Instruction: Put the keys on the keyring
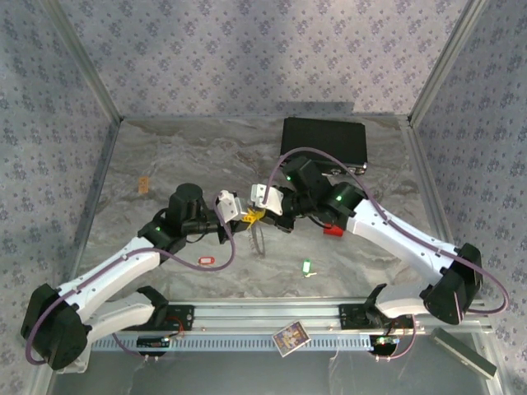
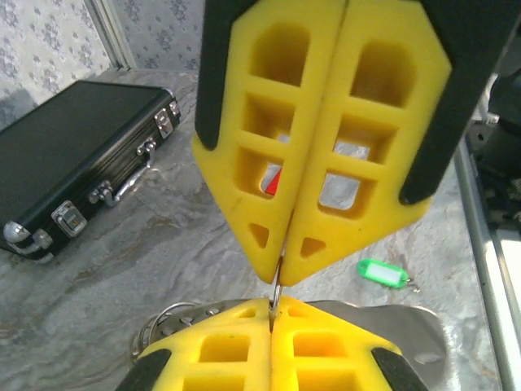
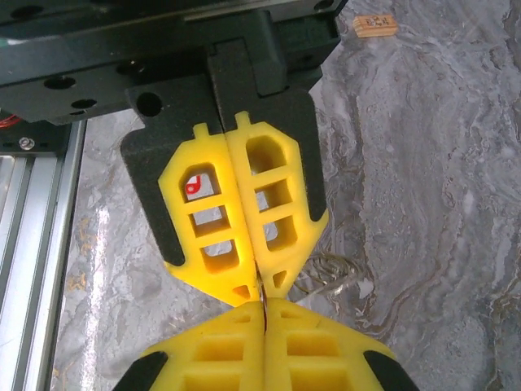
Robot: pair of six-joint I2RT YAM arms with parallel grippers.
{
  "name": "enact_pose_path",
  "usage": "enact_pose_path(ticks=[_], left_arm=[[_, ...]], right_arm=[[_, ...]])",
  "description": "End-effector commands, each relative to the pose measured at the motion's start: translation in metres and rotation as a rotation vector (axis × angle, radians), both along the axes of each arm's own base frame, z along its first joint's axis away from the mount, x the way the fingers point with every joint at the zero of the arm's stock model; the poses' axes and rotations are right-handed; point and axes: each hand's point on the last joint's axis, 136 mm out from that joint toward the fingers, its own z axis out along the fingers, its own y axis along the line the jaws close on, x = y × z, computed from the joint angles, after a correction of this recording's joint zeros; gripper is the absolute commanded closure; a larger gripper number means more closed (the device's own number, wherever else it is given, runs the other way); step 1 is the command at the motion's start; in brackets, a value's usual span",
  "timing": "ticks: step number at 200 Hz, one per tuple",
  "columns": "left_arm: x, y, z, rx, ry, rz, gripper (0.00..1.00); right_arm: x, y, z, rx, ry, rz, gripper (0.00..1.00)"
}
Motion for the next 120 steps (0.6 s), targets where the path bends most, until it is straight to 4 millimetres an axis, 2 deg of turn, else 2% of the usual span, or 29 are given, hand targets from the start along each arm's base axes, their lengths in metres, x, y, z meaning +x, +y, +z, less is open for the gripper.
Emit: enact_pose_path(ticks=[1,7,23,24,26,33,51,75,120], left_arm=[[-0.004,-0.005,0.019,-0.032,-0.043,-0.043,1.0],[-0.005,-0.005,0.019,-0.033,-0.044,-0.046,1.0],[-0.007,-0.005,0.02,-0.038,-0.044,-0.051,1.0],[-0.007,-0.005,0.02,-0.038,-0.045,-0.052,1.0],[-0.008,-0.005,0.02,-0.04,-0.045,-0.053,1.0],[-0.009,-0.004,0.021,-0.045,-0.048,-0.055,1.0],[-0.01,-0.003,0.022,-0.064,-0.053,-0.051,1.0],[-0.011,-0.003,0.026,-0.099,-0.063,-0.048,1.0],[-0.016,-0.003,0.028,-0.133,-0.065,-0.064,1.0]], right_arm=[[-0.004,0.004,0.011,0.016,-0.011,0.026,1.0],[-0.003,0.003,0.012,0.027,-0.007,0.018,1.0],[-0.003,-0.002,0.02,0.089,0.01,0.003,0.78],[-0.002,-0.002,0.022,0.098,0.006,0.004,0.77],[-0.004,-0.004,0.014,0.092,0.025,0.002,0.75],[-0.004,-0.009,0.014,0.123,0.032,-0.006,0.72],[-0.002,-0.021,0.021,0.217,0.012,-0.041,0.71],[0.003,-0.034,0.015,0.278,-0.004,-0.114,0.7],[-0.005,-0.034,-0.004,0.277,0.022,-0.115,0.71]])
